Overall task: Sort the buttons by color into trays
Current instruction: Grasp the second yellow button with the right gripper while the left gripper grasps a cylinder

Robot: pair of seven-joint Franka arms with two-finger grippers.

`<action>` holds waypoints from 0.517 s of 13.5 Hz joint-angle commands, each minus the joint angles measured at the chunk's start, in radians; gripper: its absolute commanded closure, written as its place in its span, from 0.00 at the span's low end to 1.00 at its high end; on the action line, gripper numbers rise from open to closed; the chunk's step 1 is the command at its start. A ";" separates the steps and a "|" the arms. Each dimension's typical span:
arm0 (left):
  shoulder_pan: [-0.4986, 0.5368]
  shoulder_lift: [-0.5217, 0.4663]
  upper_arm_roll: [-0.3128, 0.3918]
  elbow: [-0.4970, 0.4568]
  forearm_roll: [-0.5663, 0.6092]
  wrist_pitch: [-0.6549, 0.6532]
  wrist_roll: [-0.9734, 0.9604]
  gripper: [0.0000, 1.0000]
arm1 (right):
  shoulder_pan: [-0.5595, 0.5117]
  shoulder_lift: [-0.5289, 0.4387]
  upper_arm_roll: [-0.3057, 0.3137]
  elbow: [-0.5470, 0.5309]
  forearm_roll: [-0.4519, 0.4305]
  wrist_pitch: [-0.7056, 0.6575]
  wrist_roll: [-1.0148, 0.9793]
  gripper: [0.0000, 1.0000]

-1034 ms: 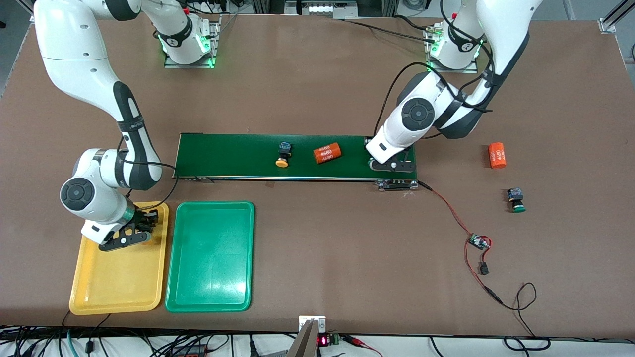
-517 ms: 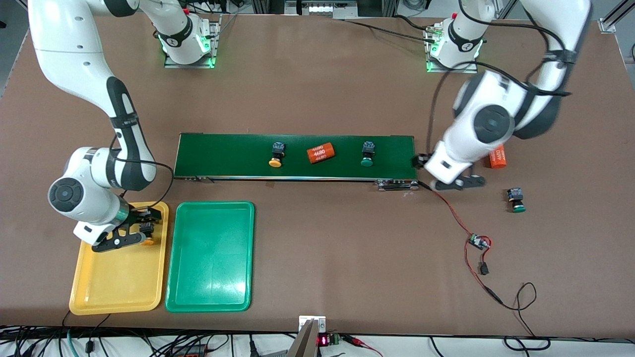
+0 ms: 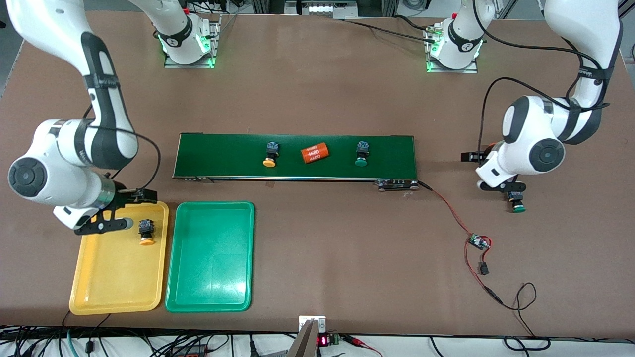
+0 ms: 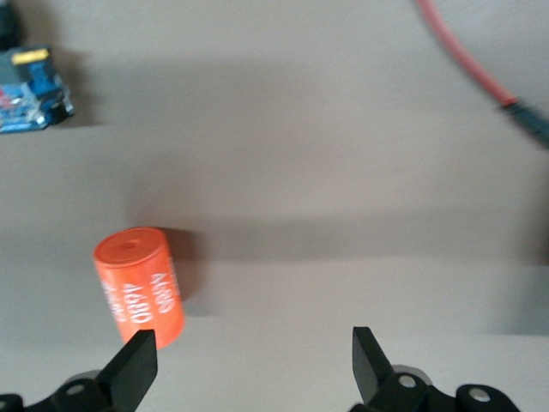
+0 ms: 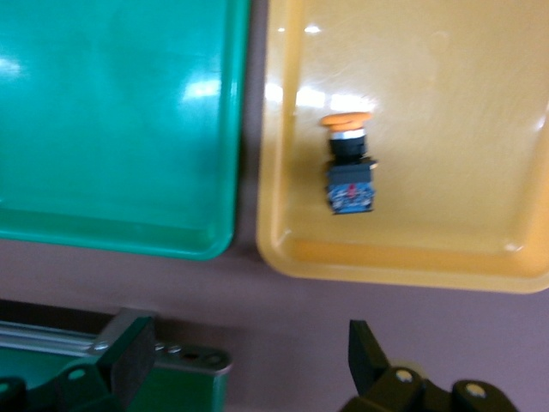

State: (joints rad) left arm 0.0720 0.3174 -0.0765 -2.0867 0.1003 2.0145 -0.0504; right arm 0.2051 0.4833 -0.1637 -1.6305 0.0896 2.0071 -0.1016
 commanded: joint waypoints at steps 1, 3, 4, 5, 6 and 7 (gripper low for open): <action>-0.012 -0.014 0.035 -0.030 0.086 0.013 0.040 0.00 | 0.055 -0.090 0.016 -0.119 0.010 0.004 0.103 0.00; -0.011 -0.014 0.067 -0.090 0.128 0.079 0.040 0.00 | 0.100 -0.127 0.038 -0.166 0.010 0.013 0.221 0.00; -0.011 -0.014 0.093 -0.136 0.130 0.158 0.041 0.00 | 0.117 -0.140 0.056 -0.176 0.010 0.009 0.291 0.00; -0.011 -0.009 0.118 -0.192 0.134 0.262 0.041 0.00 | 0.129 -0.156 0.081 -0.193 0.010 0.013 0.343 0.00; -0.011 0.000 0.133 -0.223 0.137 0.320 0.041 0.00 | 0.134 -0.170 0.113 -0.204 0.010 0.015 0.408 0.00; -0.011 0.009 0.135 -0.243 0.137 0.338 0.043 0.00 | 0.137 -0.176 0.148 -0.207 0.010 0.015 0.468 0.00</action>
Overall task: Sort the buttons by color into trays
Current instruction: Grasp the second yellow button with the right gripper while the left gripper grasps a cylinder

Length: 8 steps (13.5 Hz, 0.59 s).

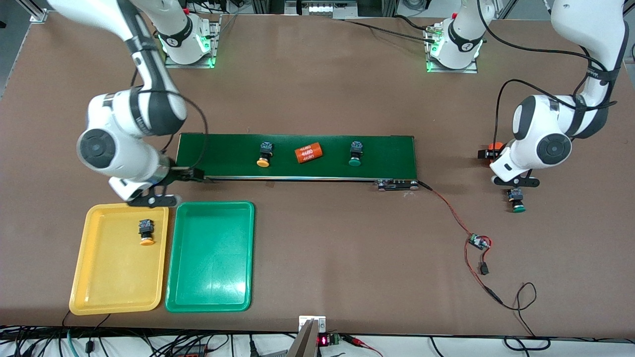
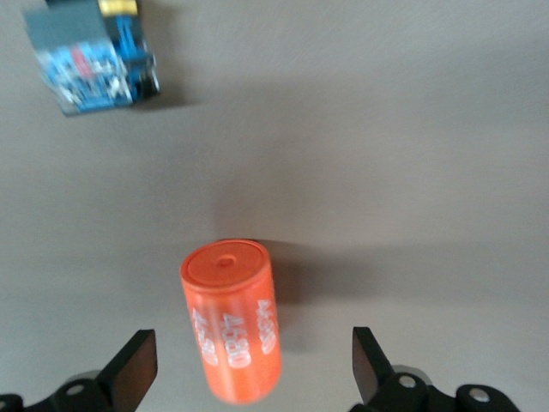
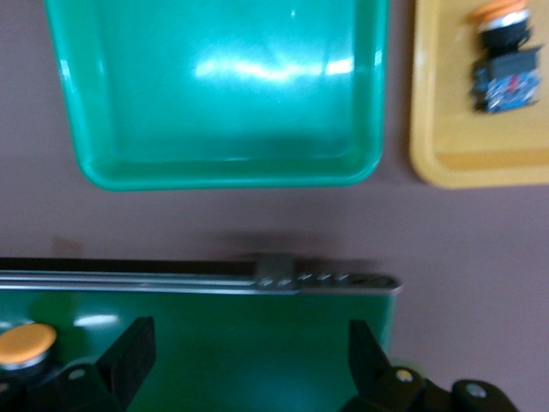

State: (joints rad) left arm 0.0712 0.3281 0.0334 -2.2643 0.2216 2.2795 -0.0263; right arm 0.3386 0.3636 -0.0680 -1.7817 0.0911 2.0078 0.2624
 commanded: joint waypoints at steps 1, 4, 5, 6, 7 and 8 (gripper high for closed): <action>-0.010 0.003 0.026 -0.067 0.016 0.077 0.019 0.00 | 0.007 -0.060 0.083 -0.058 0.009 0.014 0.154 0.00; -0.008 0.009 0.026 -0.067 0.016 0.072 0.023 0.49 | 0.014 -0.060 0.149 -0.082 0.007 0.057 0.273 0.00; -0.008 0.008 0.026 -0.066 0.016 0.065 0.023 0.63 | 0.028 -0.060 0.152 -0.109 0.009 0.098 0.311 0.00; -0.008 0.003 0.026 -0.061 0.016 0.063 0.025 0.73 | 0.045 -0.055 0.154 -0.129 0.007 0.136 0.354 0.00; -0.008 -0.003 0.025 -0.052 0.016 0.054 0.023 0.84 | 0.051 -0.049 0.157 -0.140 0.007 0.164 0.394 0.00; -0.008 -0.015 0.020 -0.032 0.018 0.037 0.023 0.89 | 0.057 -0.045 0.162 -0.154 0.007 0.183 0.409 0.00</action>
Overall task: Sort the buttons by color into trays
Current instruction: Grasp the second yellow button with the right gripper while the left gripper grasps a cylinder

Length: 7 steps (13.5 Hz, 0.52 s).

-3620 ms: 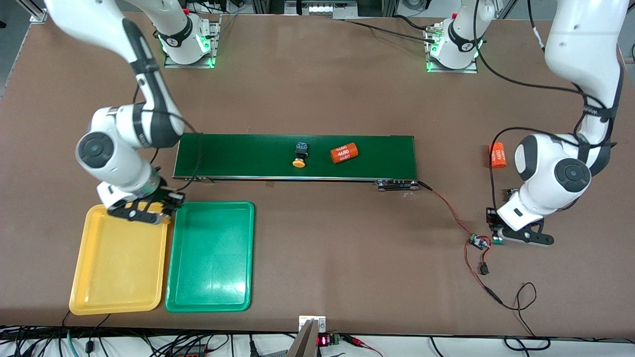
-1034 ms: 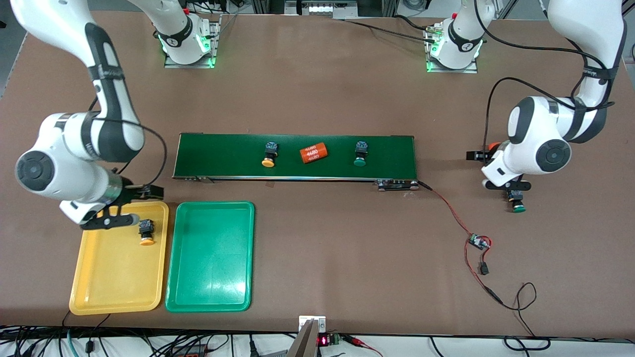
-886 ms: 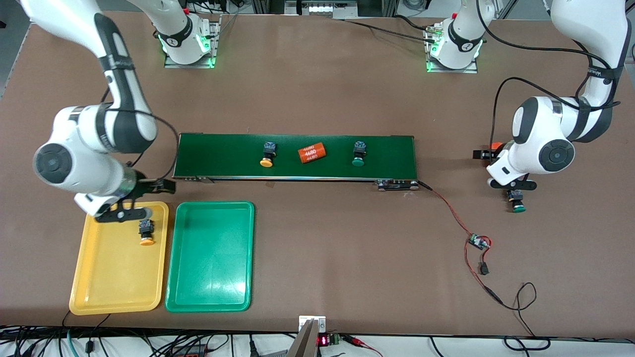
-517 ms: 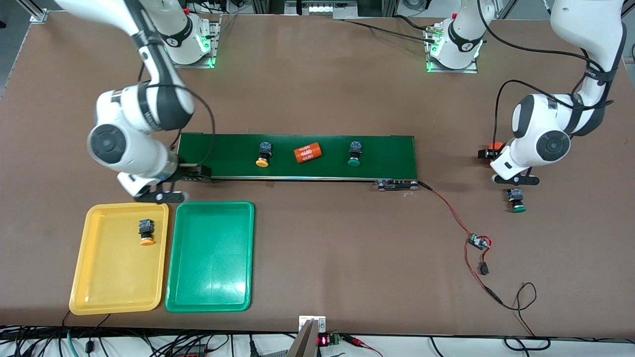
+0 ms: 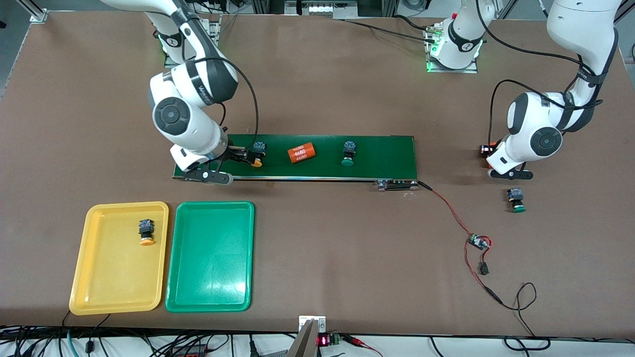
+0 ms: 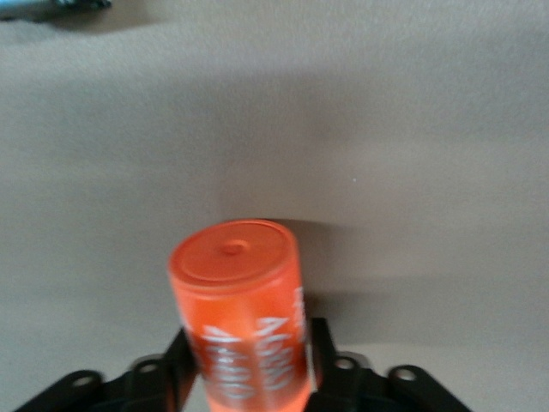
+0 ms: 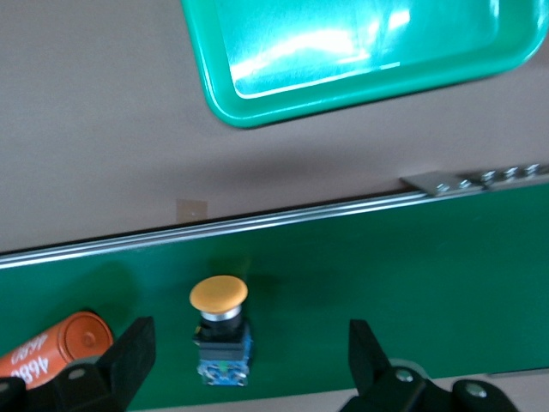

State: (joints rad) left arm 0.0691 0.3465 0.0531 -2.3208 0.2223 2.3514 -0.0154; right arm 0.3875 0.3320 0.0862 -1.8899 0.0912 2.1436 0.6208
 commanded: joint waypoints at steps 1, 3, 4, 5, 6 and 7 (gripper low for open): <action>-0.008 -0.046 -0.012 0.046 0.017 -0.084 0.012 0.95 | 0.017 -0.010 0.017 -0.063 0.007 0.053 0.053 0.00; -0.008 -0.047 -0.099 0.163 0.005 -0.267 0.017 0.93 | 0.024 -0.011 0.018 -0.098 0.007 0.055 0.053 0.00; -0.009 -0.049 -0.151 0.210 0.003 -0.350 0.015 0.92 | 0.033 -0.011 0.018 -0.110 0.007 0.055 0.053 0.00; -0.008 -0.049 -0.204 0.250 0.000 -0.404 0.017 0.93 | 0.036 -0.010 0.018 -0.112 0.007 0.055 0.053 0.00; -0.009 -0.049 -0.251 0.285 -0.001 -0.443 0.017 0.93 | 0.043 -0.008 0.018 -0.116 0.005 0.056 0.051 0.00; -0.009 -0.049 -0.295 0.299 -0.004 -0.452 0.017 0.93 | 0.047 -0.001 0.018 -0.120 0.001 0.064 0.050 0.00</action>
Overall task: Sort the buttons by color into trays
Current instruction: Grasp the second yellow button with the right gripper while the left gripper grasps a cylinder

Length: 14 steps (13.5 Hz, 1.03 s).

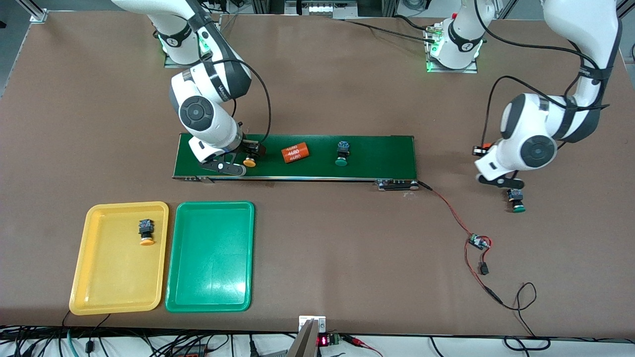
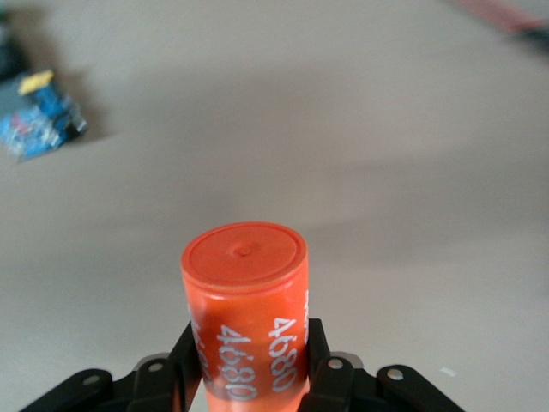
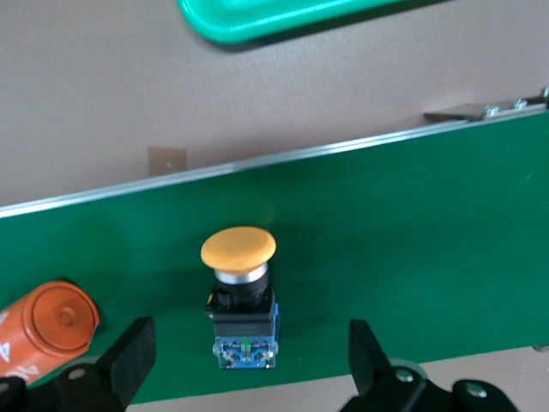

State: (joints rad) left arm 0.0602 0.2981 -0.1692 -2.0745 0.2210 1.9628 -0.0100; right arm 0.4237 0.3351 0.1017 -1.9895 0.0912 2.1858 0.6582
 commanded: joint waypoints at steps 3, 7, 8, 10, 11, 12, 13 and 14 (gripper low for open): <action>-0.010 0.010 -0.191 0.091 -0.048 -0.055 0.124 0.93 | 0.010 0.013 0.003 -0.043 -0.008 0.058 0.003 0.00; -0.022 0.036 -0.271 0.090 -0.152 0.062 0.443 0.92 | 0.001 0.039 0.001 -0.051 -0.013 0.097 -0.003 0.00; -0.037 0.053 -0.297 0.088 -0.152 0.121 0.526 0.93 | 0.001 0.042 0.001 -0.051 -0.013 0.097 -0.003 0.04; -0.057 0.079 -0.332 0.082 -0.138 0.203 0.587 0.93 | 0.001 0.039 0.001 -0.051 -0.011 0.089 -0.002 0.48; -0.081 0.099 -0.340 0.082 -0.132 0.235 0.641 0.92 | 0.001 0.038 0.001 -0.051 -0.011 0.086 0.000 0.64; -0.094 0.110 -0.343 0.082 -0.118 0.269 0.700 0.93 | 0.001 0.036 0.001 -0.051 -0.011 0.085 0.000 0.74; -0.100 0.113 -0.343 0.077 -0.111 0.277 0.732 0.93 | 0.001 0.035 0.001 -0.051 -0.011 0.086 0.000 0.80; -0.100 0.118 -0.345 0.077 -0.109 0.277 0.746 0.91 | 0.000 0.033 0.001 -0.048 -0.011 0.086 0.000 0.86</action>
State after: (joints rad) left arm -0.0421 0.4057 -0.5115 -2.0052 0.0955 2.2296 0.6633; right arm 0.4302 0.3852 0.0985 -2.0305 0.0887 2.2699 0.6569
